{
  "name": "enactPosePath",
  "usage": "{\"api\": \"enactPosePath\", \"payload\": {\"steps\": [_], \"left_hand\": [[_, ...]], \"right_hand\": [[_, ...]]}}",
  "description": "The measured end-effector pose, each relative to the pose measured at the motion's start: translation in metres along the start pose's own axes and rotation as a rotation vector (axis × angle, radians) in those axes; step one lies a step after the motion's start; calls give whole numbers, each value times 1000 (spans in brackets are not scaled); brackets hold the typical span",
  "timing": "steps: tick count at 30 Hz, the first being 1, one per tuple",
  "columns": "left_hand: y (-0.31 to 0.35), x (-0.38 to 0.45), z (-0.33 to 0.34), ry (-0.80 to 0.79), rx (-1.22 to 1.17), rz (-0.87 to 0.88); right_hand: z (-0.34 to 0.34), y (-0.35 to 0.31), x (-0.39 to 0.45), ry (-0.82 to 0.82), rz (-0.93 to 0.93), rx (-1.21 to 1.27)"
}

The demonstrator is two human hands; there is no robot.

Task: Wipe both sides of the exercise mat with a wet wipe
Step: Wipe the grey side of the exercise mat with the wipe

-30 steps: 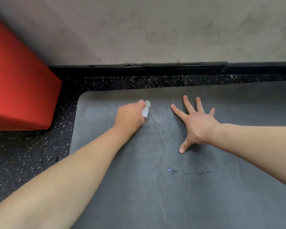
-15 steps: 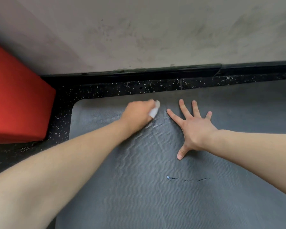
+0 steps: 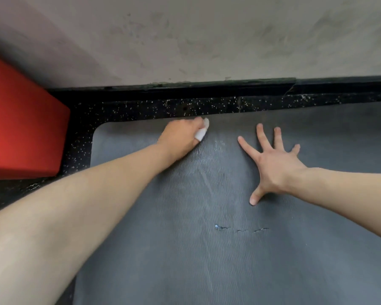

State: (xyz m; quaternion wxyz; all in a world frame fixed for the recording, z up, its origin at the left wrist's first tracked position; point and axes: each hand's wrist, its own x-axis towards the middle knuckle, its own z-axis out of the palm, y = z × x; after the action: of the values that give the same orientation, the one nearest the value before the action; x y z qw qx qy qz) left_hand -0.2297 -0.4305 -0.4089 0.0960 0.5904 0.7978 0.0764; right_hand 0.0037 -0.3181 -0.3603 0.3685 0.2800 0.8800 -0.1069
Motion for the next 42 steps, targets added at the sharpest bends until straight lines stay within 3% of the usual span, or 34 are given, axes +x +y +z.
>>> {"api": "enactPosePath", "payload": {"steps": [3, 4, 6, 9, 11, 13, 14, 16, 19, 20, 21, 23, 24, 25, 26, 29, 30, 31, 33, 34, 36, 39, 40, 42], "left_hand": [[37, -39, -1, -357, 0, 383], [36, -41, -1, -390, 20, 433], [28, -30, -1, -288, 100, 279], [17, -16, 6, 27, 80, -285], [37, -32, 23, 81, 31, -190], [60, -57, 35, -40, 10, 141], [60, -65, 33, -122, 20, 222], [52, -61, 19, -143, 78, 93], [42, -52, 8, 35, 34, -346], [50, -58, 11, 59, 18, -311], [63, -68, 16, 36, 2, -169], [85, -96, 23, -115, -38, 275], [82, -103, 25, -188, -28, 432], [75, -102, 21, -221, 13, 474], [67, -97, 19, -196, 56, 403], [62, -96, 14, -10, -3, -170], [75, -104, 19, 45, -60, -190], [94, -116, 24, 41, -105, -78], [122, -141, 34, -105, -123, 318], [121, -146, 35, -158, -97, 423], [102, -136, 34, -104, -15, 306], [87, -134, 40, 125, -29, -201], [93, -139, 44, 149, -58, -204], [113, -154, 50, 97, -106, 80]], "right_hand": [[-5, 3, -1, 8, -16, 13], [-4, 3, -1, 3, -13, 10], [2, 3, -1, 13, -14, -5], [4, 4, 2, 35, -24, -8], [6, 4, 6, 47, -28, -12], [6, 6, 2, 45, -32, 13], [8, 8, -3, 56, -39, 21], [20, 9, -17, 84, -78, 47], [44, 2, -45, 8, -158, 49], [53, -3, -51, 0, -163, 6], [61, -6, -53, 14, -159, -47], [67, -8, -50, 55, -146, -93], [66, -8, -50, 61, -148, -87], [65, -7, -50, 63, -151, -77], [66, -7, -50, 67, -154, -71], [67, -6, -51, 75, -161, -71], [67, -5, -51, 74, -163, -72], [67, -5, -51, 74, -166, -74], [66, -6, -50, 84, -167, -82], [67, -6, -50, 88, -165, -84], [68, -5, -49, 94, -160, -74], [73, -3, -49, 109, -160, -55], [74, -2, -48, 114, -164, -55], [75, 0, -49, 118, -169, -50]]}}
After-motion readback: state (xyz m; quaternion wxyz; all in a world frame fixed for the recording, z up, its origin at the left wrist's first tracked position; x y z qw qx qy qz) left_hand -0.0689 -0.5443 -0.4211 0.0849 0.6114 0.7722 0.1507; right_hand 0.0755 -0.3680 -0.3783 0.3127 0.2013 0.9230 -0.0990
